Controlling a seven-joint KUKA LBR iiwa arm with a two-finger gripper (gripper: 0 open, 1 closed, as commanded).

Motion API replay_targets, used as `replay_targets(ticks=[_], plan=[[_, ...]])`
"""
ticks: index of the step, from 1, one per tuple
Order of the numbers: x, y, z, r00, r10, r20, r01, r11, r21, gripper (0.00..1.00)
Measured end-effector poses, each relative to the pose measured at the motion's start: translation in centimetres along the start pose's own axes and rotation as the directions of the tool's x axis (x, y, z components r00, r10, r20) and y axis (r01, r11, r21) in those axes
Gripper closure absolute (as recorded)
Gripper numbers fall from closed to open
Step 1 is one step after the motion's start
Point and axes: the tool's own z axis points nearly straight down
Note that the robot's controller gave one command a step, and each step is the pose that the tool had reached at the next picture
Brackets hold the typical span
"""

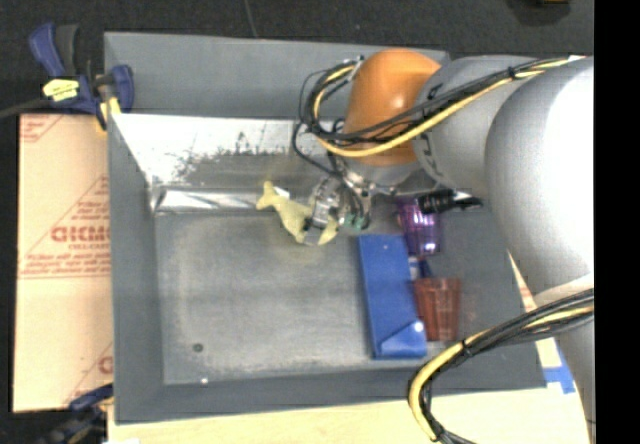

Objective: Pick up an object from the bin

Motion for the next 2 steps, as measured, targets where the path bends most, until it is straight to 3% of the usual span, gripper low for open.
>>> replay_targets(ticks=[1,2], plan=[[-0.1,0.1,-0.4,1.0,0.001,0.002,-0.001,1.0,-0.002,1.0],[0.3,1.1,-16.3,0.999,-0.039,0.012,0.039,0.999,-0.004,1.0]])
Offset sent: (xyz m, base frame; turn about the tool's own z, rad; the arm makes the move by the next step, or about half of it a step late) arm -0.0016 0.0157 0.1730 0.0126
